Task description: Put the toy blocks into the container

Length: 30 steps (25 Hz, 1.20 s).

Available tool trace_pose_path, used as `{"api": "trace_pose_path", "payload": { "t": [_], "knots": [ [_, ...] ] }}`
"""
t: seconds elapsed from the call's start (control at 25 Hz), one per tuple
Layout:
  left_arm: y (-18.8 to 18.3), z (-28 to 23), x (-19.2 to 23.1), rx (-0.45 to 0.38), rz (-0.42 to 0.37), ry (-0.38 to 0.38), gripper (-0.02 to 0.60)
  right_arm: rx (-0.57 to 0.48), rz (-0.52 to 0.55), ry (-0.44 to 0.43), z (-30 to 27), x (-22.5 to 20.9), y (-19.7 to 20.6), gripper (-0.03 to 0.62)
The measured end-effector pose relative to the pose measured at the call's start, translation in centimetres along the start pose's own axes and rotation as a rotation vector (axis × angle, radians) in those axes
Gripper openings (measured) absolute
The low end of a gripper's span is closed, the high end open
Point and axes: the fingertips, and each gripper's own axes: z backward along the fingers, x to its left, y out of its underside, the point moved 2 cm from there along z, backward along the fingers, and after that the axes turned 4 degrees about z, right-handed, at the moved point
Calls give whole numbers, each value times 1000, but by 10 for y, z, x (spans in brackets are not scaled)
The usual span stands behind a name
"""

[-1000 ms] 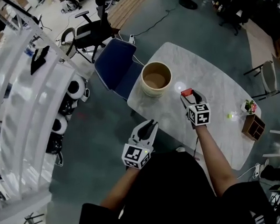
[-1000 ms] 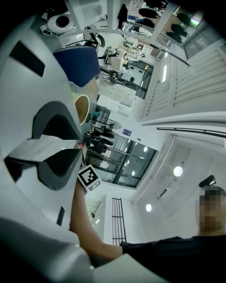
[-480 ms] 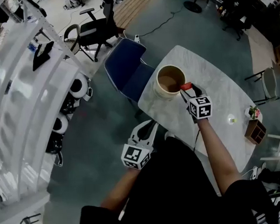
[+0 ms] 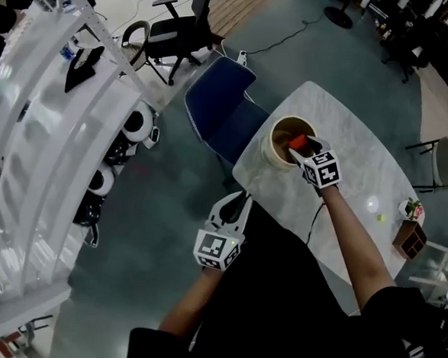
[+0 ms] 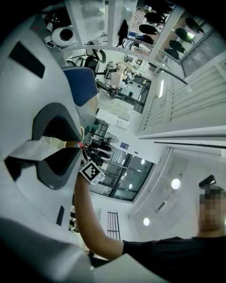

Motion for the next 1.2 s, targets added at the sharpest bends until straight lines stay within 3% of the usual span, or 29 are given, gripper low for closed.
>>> {"api": "trace_pose_path", "payload": {
  "t": [0.48, 0.68, 0.88, 1.2],
  "knots": [
    [5, -47, 11, 34, 72, -11, 43, 242, 139, -139, -51, 1, 21, 258],
    [15, -55, 21, 60, 88, -14, 43, 359, 267, -185, -65, 5, 30, 258],
    [17, -58, 26, 61, 94, -29, 43, 378, 223, -240, -71, 10, 29, 259],
    [13, -51, 36, 38, 105, -50, 43, 357, 180, -252, -81, 13, 25, 259]
  ]
}}
